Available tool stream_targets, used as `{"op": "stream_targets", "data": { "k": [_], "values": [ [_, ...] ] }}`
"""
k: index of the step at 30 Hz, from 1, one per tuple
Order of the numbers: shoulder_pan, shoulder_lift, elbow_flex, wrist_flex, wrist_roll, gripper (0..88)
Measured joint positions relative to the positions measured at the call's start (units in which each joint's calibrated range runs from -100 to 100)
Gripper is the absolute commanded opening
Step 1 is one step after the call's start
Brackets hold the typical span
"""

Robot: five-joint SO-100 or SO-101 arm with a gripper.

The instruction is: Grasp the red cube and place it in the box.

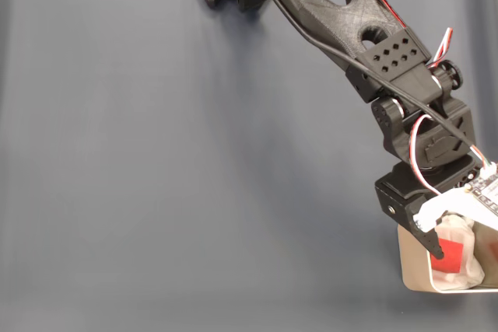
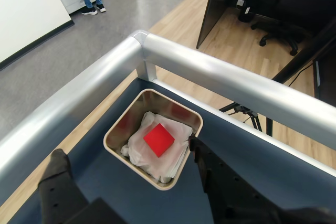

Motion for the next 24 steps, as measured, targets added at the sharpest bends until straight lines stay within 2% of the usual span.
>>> {"op": "stream_targets", "data": {
  "k": [18,20,21,24],
  "values": [
    [0.00,0.00,-0.09,-0.40,0.05,49.2],
    [0.00,0.00,-0.27,-0.40,0.00,45.7],
    [0.00,0.00,-0.45,-0.40,0.00,41.3],
    [0.00,0.00,-0.45,-0.40,0.00,20.5]
  ]
}}
